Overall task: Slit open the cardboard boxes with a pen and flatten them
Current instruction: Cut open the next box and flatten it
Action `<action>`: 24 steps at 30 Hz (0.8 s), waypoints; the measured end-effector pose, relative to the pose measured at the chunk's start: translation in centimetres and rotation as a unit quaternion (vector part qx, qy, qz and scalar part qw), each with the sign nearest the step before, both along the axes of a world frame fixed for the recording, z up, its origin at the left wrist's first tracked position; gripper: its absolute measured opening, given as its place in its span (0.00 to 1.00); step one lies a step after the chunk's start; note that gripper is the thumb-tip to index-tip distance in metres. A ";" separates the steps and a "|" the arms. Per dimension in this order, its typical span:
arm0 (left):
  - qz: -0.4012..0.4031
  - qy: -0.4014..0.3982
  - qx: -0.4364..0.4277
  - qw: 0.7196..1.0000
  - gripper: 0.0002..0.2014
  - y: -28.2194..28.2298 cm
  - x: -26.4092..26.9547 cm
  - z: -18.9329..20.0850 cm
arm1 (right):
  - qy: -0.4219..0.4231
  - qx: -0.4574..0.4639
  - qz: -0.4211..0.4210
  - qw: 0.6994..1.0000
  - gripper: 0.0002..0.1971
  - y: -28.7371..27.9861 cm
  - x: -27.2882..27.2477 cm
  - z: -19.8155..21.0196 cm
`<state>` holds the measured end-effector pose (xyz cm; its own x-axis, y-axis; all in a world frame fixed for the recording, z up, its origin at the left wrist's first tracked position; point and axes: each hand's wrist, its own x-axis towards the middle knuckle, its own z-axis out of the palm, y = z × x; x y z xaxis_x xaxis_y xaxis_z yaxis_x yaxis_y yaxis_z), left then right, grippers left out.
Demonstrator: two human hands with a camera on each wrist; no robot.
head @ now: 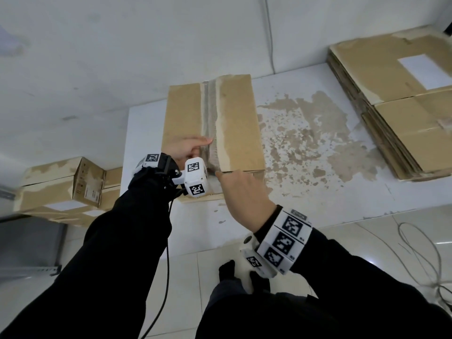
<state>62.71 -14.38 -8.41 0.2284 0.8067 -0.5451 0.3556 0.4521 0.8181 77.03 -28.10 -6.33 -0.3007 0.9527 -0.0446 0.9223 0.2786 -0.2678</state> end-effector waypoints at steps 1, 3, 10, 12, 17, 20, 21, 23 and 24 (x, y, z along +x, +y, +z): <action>0.014 -0.017 0.003 1.000 0.08 0.0 -0.1 -0.2 | -0.005 -0.001 -0.003 1.000 0.20 -0.1 -0.2 0.2; 0.038 -0.044 0.016 0.998 0.05 -0.1 -0.1 -0.7 | -0.002 -0.005 -0.009 1.000 0.21 -0.7 0.3 0.3; 0.016 -0.035 0.101 0.994 0.07 -0.1 -0.4 -2.0 | 0.003 -0.031 0.004 0.999 0.30 -1.0 0.5 0.8; -0.002 -0.037 0.093 0.995 0.08 -0.1 -0.6 -1.9 | -0.012 -0.037 -0.015 0.999 0.30 -1.0 -0.2 0.6; 0.042 -0.055 0.107 0.992 0.09 0.0 -0.5 -2.4 | -0.055 -0.020 -0.029 0.998 0.23 -1.6 -1.6 2.2; 0.051 -0.067 0.114 0.990 0.09 -0.3 -0.4 -2.3 | -0.067 -0.017 -0.041 0.997 0.22 -1.6 -2.0 2.4; 0.051 -0.069 0.114 0.990 0.09 -0.4 -0.5 -2.2 | -0.066 -0.015 -0.040 0.997 0.22 -1.3 -2.3 2.3; 0.051 -0.075 0.112 0.990 0.09 -0.3 -0.5 -2.3 | -0.068 -0.009 -0.032 0.997 0.21 -1.0 -2.7 2.1; 0.053 -0.074 0.112 0.989 0.09 -0.4 -0.4 -2.3 | -0.067 -0.010 -0.034 0.997 0.21 -1.1 -2.5 2.1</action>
<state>62.29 -14.76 -10.67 0.1999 0.9274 -0.3163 0.1840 0.2816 0.9417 74.49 -29.16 -4.23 -0.2246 0.9693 -0.0996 0.9670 0.2090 -0.1459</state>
